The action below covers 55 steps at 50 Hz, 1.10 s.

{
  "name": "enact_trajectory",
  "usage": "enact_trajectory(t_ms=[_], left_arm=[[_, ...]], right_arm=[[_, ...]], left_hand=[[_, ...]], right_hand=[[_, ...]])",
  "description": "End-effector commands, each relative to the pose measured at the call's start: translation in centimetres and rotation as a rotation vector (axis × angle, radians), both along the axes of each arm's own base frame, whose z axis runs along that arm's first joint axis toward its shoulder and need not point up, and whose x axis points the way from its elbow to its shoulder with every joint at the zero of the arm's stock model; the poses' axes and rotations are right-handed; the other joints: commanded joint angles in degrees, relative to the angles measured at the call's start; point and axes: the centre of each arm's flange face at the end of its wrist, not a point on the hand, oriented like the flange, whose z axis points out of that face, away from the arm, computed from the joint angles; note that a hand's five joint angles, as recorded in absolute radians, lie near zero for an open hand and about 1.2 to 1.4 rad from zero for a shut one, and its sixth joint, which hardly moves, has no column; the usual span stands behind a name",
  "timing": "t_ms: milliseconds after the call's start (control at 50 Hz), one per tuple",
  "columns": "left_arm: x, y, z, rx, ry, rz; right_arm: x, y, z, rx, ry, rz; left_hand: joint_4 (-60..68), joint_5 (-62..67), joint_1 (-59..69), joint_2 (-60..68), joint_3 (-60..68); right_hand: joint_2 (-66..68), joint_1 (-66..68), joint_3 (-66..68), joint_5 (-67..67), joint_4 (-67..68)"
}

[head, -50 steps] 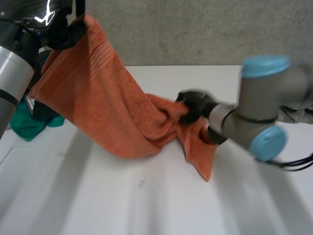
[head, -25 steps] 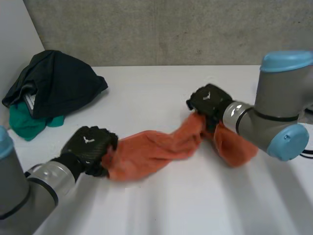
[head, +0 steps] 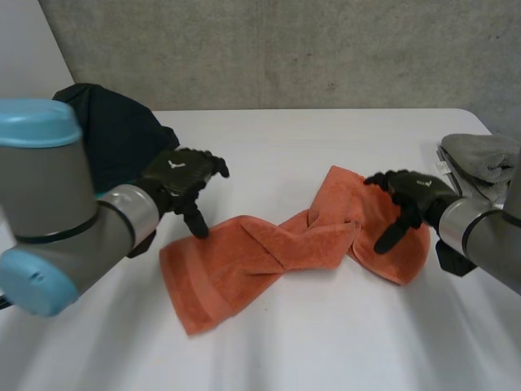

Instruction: Fold the laundry.

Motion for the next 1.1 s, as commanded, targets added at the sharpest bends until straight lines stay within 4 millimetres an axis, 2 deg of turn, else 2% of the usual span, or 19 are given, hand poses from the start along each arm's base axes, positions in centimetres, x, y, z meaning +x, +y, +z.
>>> enact_trajectory(t_ms=[20,200,420,500,520,540,640,720,780,800,820,880,900,940,960,980,1020,1060,1100], left_arm=[[-2.0,-2.6,-3.3,0.06,-0.043,-0.011],[-3.0,-3.6,-6.2,0.164,-0.062,-0.045],[-5.4,-3.9,-8.3,0.145,-0.039,-0.119],[-6.1,-4.0,-8.8,0.132,-0.048,-0.121],[-6.3,-4.2,-9.0,0.122,-0.049,-0.116],[-6.3,-4.4,-9.2,0.119,-0.052,-0.11],[-7.1,-5.1,-10.0,0.089,-0.06,-0.107],[-8.1,-5.5,-10.2,0.047,-0.068,-0.128],[-8.8,-6.3,-9.2,-0.035,-0.065,-0.134],[-9.0,-6.8,-8.5,-0.077,-0.06,-0.128],[-9.2,-8.3,-6.7,-0.185,-0.037,-0.095],[-8.7,-11.1,-2.8,-0.377,0.014,0.022],[-8.0,-12.5,0.7,-0.506,0.072,0.111],[-7.2,-13.4,4.4,-0.622,0.148,0.181],[-6.8,-13.6,6.2,-0.673,0.194,0.198],[-6.3,-13.5,9.3,-0.751,0.291,0.195],[-6.0,-12.8,12.1,-0.807,0.383,0.163],[-5.6,-11.7,14.5,-0.848,0.469,0.118],[-5.3,-10.9,15.1,-0.853,0.48,0.1]], right_arm=[[0.3,0.2,-2.7,0.033,0.063,0.042],[2.5,0.3,-4.7,0.014,0.037,0.081],[5.2,-1.0,-6.0,0.007,-0.048,0.041],[5.9,-1.3,-6.3,-0.004,-0.05,0.03],[5.9,-1.6,-6.1,-0.022,-0.046,0.017],[5.9,-1.9,-5.9,-0.037,-0.045,0.01],[6.3,-3.2,-4.0,-0.141,-0.03,0.011],[6.8,-4.0,-0.4,-0.284,0.002,0.05],[7.3,-4.5,3.4,-0.433,0.014,0.088],[7.5,-4.7,4.4,-0.478,0.012,0.098],[7.8,-5.2,6.4,-0.569,0.006,0.112],[8.2,-6.1,9.4,-0.723,-0.005,0.108],[8.3,-6.8,11.2,-0.825,-0.012,0.092],[8.3,-7.3,13.1,-0.926,-0.019,0.068],[8.2,-7.6,14.1,-0.976,-0.024,0.054],[8.1,-8.1,15.8,-1.071,-0.036,0.031],[8.0,-8.3,17.4,-1.159,-0.045,0.012],[7.8,-8.7,19.0,-1.251,-0.07,-0.007],[7.6,-8.7,19.8,-1.284,-0.088,-0.012]], left_hand=[[6.83,7.61,5.89,6.25,6.2],[7.36,8.13,6.41,6.78,6.73],[6.85,7.62,5.9,6.27,6.22],[8.36,9.13,7.41,7.78,7.73],[10.69,11.47,9.75,10.11,10.06],[11.55,12.33,10.6,10.97,10.92],[15.75,16.53,14.8,15.17,15.12],[23.97,24.75,23.02,23.39,23.34],[56.2,56.98,55.26,55.62,55.57],[59.78,60.56,58.83,59.2,59.15],[59.82,60.59,58.87,59.23,59.18],[59.82,60.59,58.87,59.24,59.18],[59.82,60.59,58.87,59.24,59.18],[59.82,60.59,58.87,59.24,59.18],[59.82,60.59,58.87,59.24,59.18],[59.82,60.59,58.87,59.24,59.18],[59.82,60.59,58.87,59.24,59.18],[59.82,60.59,58.87,59.24,59.18],[59.82,60.59,58.87,59.24,59.18]], right_hand=[[-1.92,-2.71,-1.99,-2.51,-2.06],[1.62,0.82,1.54,1.03,1.48],[14.55,13.75,14.48,13.96,14.41],[47.3,46.5,47.22,46.7,47.15],[64.19,63.39,64.12,63.6,64.05],[68.05,67.25,67.97,67.45,67.9],[68.08,67.29,68.01,67.49,67.94],[68.08,67.29,68.01,67.49,67.94],[68.08,67.29,68.01,67.49,67.94],[68.08,67.29,68.01,67.49,67.94],[68.08,67.29,68.01,67.49,67.94],[68.08,67.29,68.01,67.49,67.94],[68.08,67.29,68.01,67.49,67.94],[68.08,67.29,68.01,67.49,67.94],[68.08,67.29,68.01,67.49,67.94],[68.08,67.29,68.01,67.49,67.94],[68.08,67.29,68.01,67.49,67.94],[68.08,67.29,68.01,67.49,67.94],[68.08,67.29,68.01,67.49,67.94]])
